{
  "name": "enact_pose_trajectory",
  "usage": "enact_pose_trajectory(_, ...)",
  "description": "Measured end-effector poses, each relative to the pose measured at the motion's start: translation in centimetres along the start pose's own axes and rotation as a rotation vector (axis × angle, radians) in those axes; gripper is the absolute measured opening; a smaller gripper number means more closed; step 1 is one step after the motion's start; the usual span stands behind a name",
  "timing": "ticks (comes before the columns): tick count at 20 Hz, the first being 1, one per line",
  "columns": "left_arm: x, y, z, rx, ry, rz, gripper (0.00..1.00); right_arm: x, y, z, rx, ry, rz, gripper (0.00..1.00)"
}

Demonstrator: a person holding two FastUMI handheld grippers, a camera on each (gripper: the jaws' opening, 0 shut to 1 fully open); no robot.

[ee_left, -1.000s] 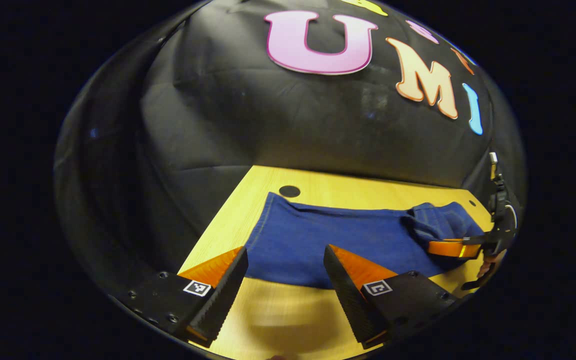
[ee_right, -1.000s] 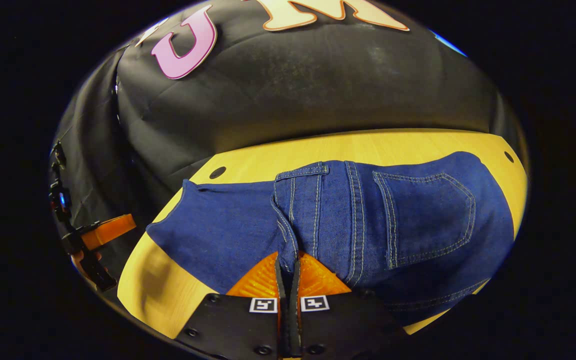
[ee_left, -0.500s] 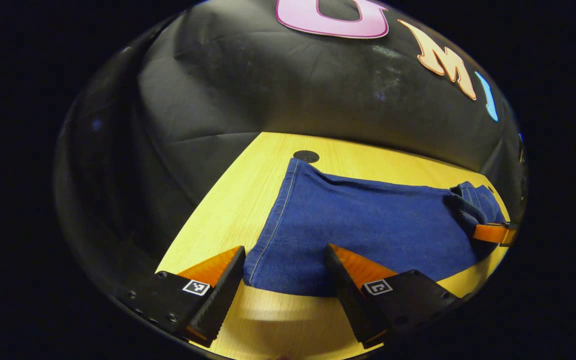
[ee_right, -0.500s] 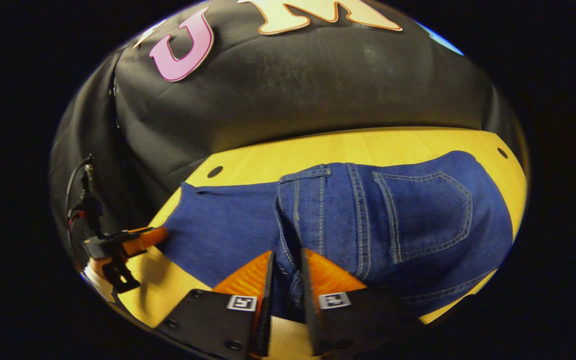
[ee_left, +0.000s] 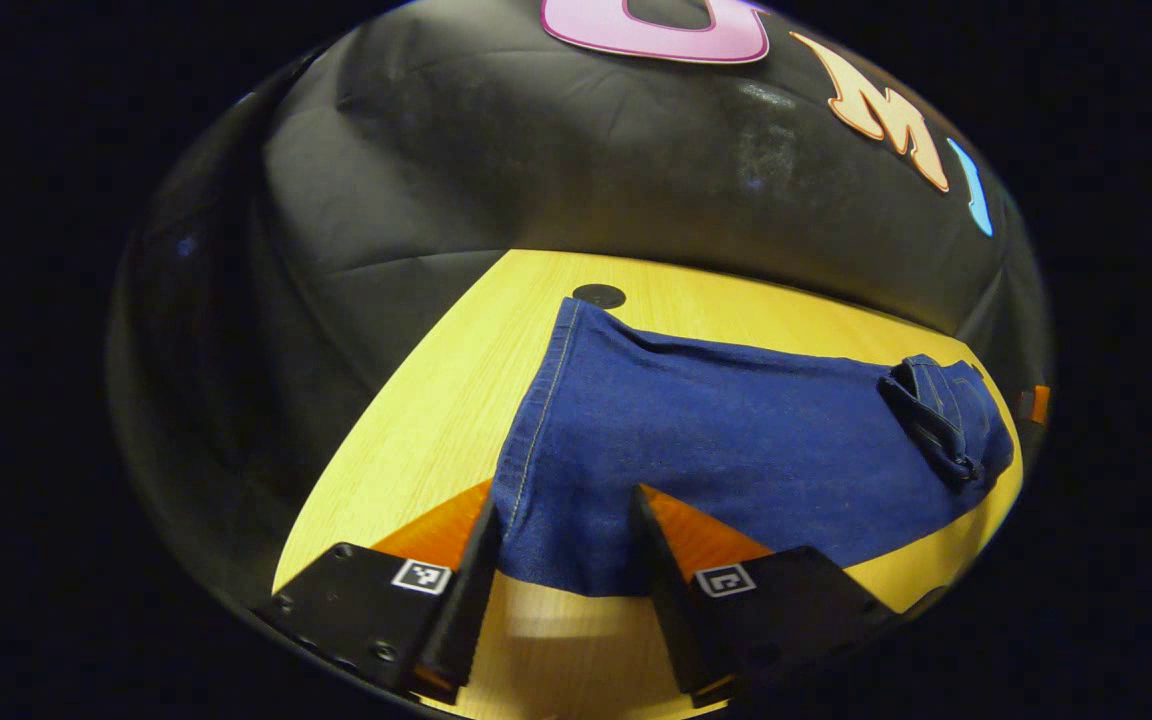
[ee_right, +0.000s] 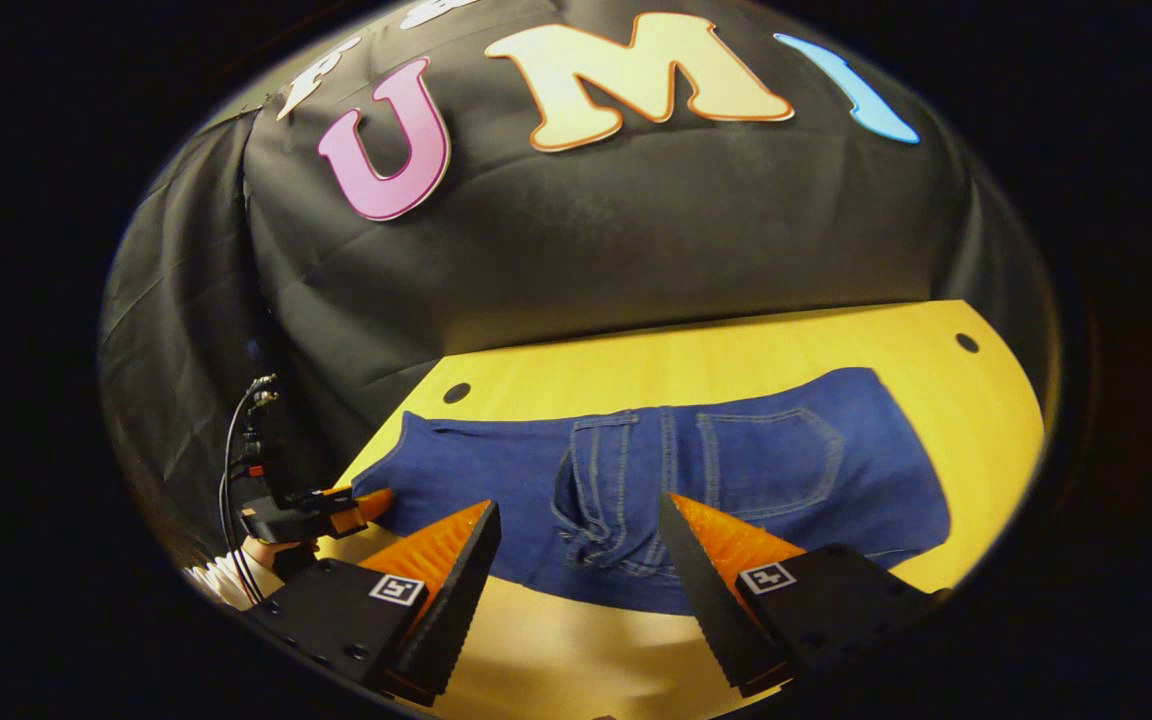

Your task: Grasp the waist and the cuffs of the jeans and fold them to make the two legs overlap; first hold the waist and fold one-third of the jeans toward the cuffs, then hold the cuffs and fold the remaining one-third in the same direction to finish folding.

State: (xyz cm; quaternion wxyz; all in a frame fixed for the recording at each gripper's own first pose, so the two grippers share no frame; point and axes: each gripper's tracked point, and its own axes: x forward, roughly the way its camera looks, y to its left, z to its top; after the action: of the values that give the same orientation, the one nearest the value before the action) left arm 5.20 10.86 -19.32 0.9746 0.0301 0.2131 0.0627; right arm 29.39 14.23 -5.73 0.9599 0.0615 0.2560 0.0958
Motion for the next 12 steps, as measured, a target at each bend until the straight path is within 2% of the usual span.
enact_pose_trajectory(2,0.0,-1.3,-0.1,-0.002,0.001,-0.040,0.46,-1.6,-1.4,0.0,0.012,-0.002,-0.035,0.98)
enact_pose_trajectory(3,0.0,-1.4,-0.1,0.000,0.002,-0.036,0.32,-2.4,-2.1,-0.1,0.018,0.000,-0.050,0.94)
enact_pose_trajectory(4,0.0,-1.4,0.0,0.010,0.003,-0.032,0.18,-3.2,-2.6,-0.3,0.025,0.004,-0.064,0.98)
enact_pose_trajectory(5,0.1,-1.4,0.3,0.010,-0.005,-0.025,0.11,-3.8,-3.1,-0.6,0.032,0.007,-0.078,0.94)
enact_pose_trajectory(6,0.1,-1.3,0.6,0.003,-0.014,-0.013,0.09,-4.5,-3.8,-0.9,0.037,0.012,-0.090,0.98)
enact_pose_trajectory(7,-0.1,-1.5,0.9,-0.011,-0.027,-0.015,0.04,-5.2,-4.6,-1.2,0.041,0.015,-0.104,0.94)
enact_pose_trajectory(8,-0.5,-1.9,1.4,-0.022,-0.036,-0.029,0.01,-5.8,-5.3,-1.3,0.045,0.017,-0.117,0.94)
enact_pose_trajectory(11,-2.6,-5.2,4.2,-0.047,-0.068,-0.102,0.00,-7.5,-7.7,-1.3,0.057,0.003,-0.147,0.94)
enact_pose_trajectory(12,-2.9,-7.0,5.3,-0.044,-0.078,-0.126,0.00,-8.1,-8.6,-1.1,0.062,-0.008,-0.154,0.98)
